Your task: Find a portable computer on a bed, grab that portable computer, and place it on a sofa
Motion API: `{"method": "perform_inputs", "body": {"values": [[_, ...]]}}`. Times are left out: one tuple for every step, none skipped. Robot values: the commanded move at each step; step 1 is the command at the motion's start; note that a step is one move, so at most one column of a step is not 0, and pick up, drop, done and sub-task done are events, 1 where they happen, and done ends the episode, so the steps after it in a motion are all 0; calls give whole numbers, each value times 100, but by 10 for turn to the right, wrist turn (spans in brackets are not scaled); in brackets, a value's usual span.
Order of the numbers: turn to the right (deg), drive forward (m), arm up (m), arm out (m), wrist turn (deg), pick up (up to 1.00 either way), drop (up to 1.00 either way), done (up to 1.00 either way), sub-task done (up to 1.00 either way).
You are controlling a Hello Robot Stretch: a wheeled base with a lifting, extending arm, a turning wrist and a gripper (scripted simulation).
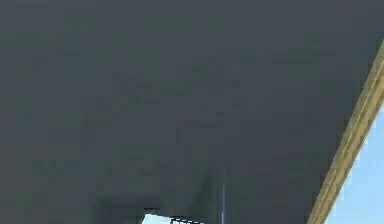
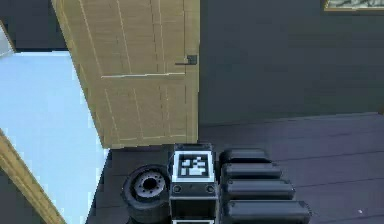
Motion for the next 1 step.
{"method": "perform_inputs", "body": {"values": [[450, 0, 0, 0, 0, 0, 0, 0, 0]]}}
